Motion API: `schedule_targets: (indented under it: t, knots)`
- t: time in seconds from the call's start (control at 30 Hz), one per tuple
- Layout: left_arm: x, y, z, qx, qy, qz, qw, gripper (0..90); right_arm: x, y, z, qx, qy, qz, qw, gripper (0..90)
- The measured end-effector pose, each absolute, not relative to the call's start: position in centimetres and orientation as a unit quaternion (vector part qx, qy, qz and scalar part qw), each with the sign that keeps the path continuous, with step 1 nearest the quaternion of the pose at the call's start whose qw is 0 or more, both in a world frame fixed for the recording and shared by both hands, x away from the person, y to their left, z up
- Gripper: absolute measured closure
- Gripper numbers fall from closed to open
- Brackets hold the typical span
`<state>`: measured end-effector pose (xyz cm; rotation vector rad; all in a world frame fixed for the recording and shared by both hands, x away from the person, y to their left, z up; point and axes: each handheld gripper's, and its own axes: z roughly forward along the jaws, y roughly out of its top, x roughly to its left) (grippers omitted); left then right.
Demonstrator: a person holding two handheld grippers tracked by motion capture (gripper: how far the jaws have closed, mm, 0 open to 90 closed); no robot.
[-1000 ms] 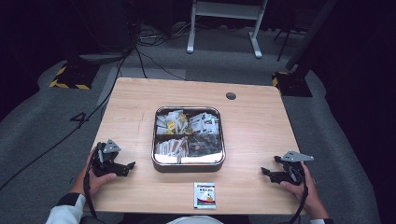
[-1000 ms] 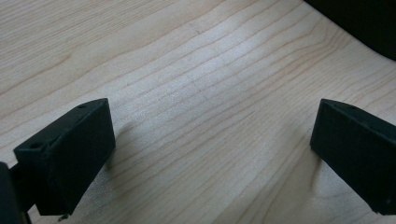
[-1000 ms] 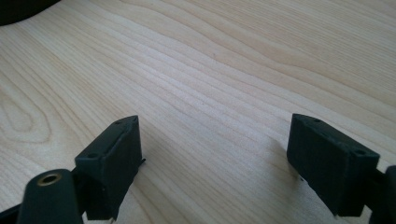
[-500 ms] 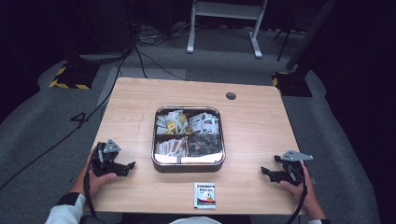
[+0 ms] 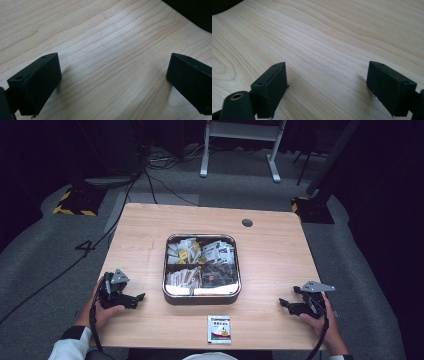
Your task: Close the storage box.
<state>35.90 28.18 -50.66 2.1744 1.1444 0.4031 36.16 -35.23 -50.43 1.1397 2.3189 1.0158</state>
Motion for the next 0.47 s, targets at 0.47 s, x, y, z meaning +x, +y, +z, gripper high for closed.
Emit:
schedule_targets:
  t: [0.47]
  knots:
    - [36.01,28.14,-50.63,0.828,0.435,0.152,0.319,0.1,36.18,-35.23,-50.44,0.403,0.821,0.361,0.181,17.3]
